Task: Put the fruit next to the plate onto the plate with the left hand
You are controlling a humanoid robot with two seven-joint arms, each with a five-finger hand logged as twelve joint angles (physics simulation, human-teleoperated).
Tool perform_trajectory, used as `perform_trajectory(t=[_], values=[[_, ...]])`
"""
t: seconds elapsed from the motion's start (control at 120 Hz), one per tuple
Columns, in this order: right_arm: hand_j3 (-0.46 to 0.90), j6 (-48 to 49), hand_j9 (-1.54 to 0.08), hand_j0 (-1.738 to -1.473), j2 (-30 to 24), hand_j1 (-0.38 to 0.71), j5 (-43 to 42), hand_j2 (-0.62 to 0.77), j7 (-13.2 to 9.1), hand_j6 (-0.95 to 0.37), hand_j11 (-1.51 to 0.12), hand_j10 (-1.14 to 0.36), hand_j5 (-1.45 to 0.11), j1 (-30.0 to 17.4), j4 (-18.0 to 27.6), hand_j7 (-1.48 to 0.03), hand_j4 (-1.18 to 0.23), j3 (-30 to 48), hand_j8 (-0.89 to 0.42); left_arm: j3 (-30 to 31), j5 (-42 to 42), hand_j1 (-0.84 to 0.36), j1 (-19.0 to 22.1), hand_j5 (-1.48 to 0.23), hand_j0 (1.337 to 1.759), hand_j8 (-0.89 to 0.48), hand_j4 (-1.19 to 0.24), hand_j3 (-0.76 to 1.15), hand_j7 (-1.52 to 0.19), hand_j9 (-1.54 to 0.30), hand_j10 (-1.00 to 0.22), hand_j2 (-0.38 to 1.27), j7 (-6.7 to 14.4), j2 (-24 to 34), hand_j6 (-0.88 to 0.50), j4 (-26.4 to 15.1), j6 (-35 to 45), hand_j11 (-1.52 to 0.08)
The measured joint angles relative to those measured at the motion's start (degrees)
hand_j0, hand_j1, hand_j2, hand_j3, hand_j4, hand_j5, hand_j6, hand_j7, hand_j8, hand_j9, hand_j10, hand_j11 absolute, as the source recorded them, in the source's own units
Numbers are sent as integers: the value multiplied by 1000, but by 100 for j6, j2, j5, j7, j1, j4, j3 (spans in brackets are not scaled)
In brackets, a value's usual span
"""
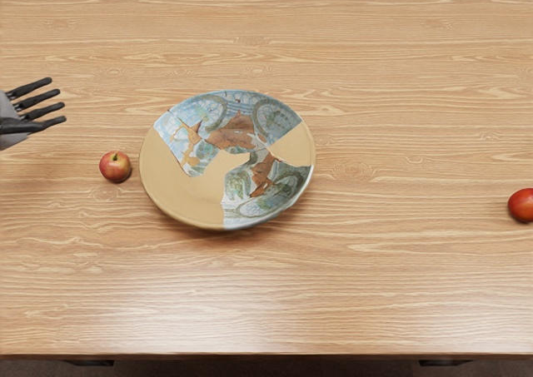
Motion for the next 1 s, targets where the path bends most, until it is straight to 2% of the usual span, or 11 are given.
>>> perform_trajectory(t=[0.108, 0.142, 0.233, 0.317, 0.375, 0.558, 0.658, 0.733, 0.783, 0.892, 1.0], values=[[0, 0, -24, -1658, 0, -327, 0, -4, 0, -18, -24, -18, -24, 9, -2, -24, -19, 4, -18, 1, 31, 349, -31, 1, 1658, 5, 5, 0, 0, 0, 4, 1, 7, 6, 6, 0, 0, 0], [0, 0, -24, -1658, 0, -327, -1, -4, 0, -18, -24, -18, -24, 11, -2, -24, -18, 4, -18, 0, 74, 349, -100, 1, 1658, 6, 5, 0, 0, 0, 4, 1, 99, 0, 6, -1, 0, 0], [0, 0, -24, -1658, 0, -327, -2, -4, 0, -18, -24, -18, -24, 7, -3, -24, -18, 2, -18, -7, 475, 347, -541, -1, 1658, 4, 3, 0, -2, -2, 3, 2, 599, -215, 4, -10, 0, -2], [0, 0, -24, -1658, 0, -327, -1, -4, 0, -18, -24, -18, -24, 3, -3, -24, -18, 1, -18, -10, 1214, 346, -1143, -3, 1658, 2, 1, 0, -3, -3, 1, 2, 913, -326, 2, -14, -1, -4], [0, 0, -24, -1658, 0, -327, -2, -4, 0, -18, -24, -18, -24, 2, -3, -24, -18, 1, -18, -11, 1699, 344, -1542, -6, 1658, 0, -1, 0, -6, -6, -1, 2, 1230, -445, 0, -15, -1, -6], [0, 0, -24, -1658, 0, -327, -2, -4, 0, -18, -24, -19, -24, 3, 2, -24, -19, 6, -18, -19, 2886, 327, -1838, -23, 1658, -17, -18, 0, -23, -23, -17, 4, 2430, -944, -17, -241, -2, -23], [0, 0, -24, -1658, 0, -327, -1, -4, 0, -18, -24, -19, -24, 6, 4, -24, -19, 7, -18, -18, 3269, 323, -2072, -28, 1658, -22, -22, 0, -28, -28, -21, 4, 2843, -860, -22, -615, -2, -28], [0, 0, -24, -1658, 0, -327, -2, -4, 0, -18, -24, -19, -24, 8, 5, -24, -19, 8, -19, -44, 3575, 322, -2237, -30, 1658, -24, -24, 0, -30, -30, -24, 4, 3005, -415, -24, -1157, -3, -30], [0, 0, -24, -1658, 0, -327, -3, -4, 0, -18, -24, -18, -24, 8, 5, -24, -18, 9, -18, -97, 3824, 321, -2262, -31, 1658, -25, -25, 0, -31, -31, -24, 5, 3060, -399, -25, -1497, 174, -31], [0, 0, -24, -1658, 0, -327, -6, -4, 0, -18, -24, -18, -24, 9, 6, -24, -18, 9, -18, -153, 4787, 320, -2175, -32, 1658, -27, -27, 0, -32, -32, -26, 5, 3118, -477, -27, -2113, 1501, -32], [0, 0, -24, -1658, 0, -327, -6, -4, 0, -18, -24, -18, -24, 9, 6, -24, -18, 9, -18, -58, 5338, 323, -2143, -29, 1658, -26, -25, 0, -29, -29, -25, 5, 3145, -505, -26, -2597, 2842, -29]])
